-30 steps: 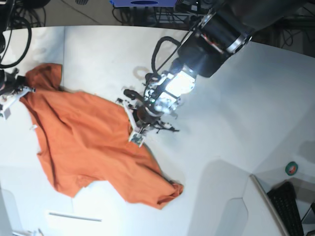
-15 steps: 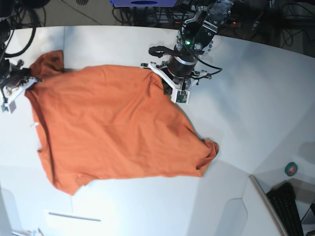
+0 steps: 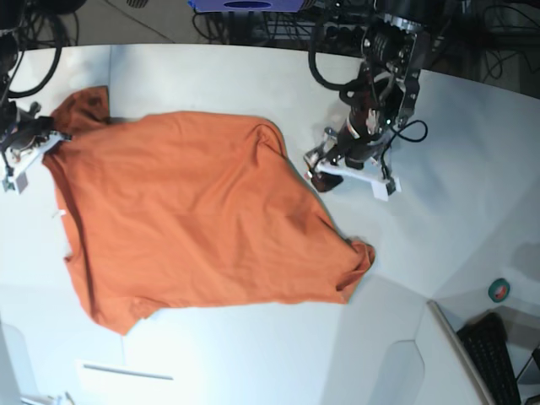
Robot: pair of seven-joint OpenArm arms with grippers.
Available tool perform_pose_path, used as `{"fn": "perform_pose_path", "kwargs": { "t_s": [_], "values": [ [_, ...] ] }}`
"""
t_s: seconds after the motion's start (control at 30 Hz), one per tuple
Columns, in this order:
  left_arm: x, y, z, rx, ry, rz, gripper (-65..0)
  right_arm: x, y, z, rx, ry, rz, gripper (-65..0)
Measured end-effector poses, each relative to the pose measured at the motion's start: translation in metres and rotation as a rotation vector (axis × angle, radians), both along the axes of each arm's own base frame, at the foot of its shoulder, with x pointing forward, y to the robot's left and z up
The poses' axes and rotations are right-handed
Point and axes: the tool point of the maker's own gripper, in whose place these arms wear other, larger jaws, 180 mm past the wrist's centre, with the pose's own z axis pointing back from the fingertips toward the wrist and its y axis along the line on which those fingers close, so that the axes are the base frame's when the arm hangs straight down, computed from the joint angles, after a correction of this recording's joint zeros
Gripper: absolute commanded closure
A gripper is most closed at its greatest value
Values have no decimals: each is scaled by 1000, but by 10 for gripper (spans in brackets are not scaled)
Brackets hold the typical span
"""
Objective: Layout the t-shirt on the table in an organized manner, then fold the t-shirt properly
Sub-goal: 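Regrasp the shirt edge with the left gripper and pull it taut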
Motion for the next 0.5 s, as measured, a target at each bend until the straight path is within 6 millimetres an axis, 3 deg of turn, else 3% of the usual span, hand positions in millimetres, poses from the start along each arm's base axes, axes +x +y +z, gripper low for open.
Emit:
{"fn": "perform_pose_path", "kwargs": {
  "t_s": [0.23,0.27,0.37,0.4,0.5],
  "values": [
    [38,-43,-10,-6,-13,-90,-451,0,1,0,2,-1,1,0],
    [44,-48,-9,-16,-12,-88,-400,0,0,0,0,-1,1,0],
    [40,-57,-11,-52,21,-94,-61,-1,0,0,-1,2,2,0],
    [33,-56,-11,-46,32,-86,0,-1,0,0,-1,3,2,0],
    [22,-62,5,-67,0,-102,0,-1,-1,0,0,2,0,0]
  ]
}}
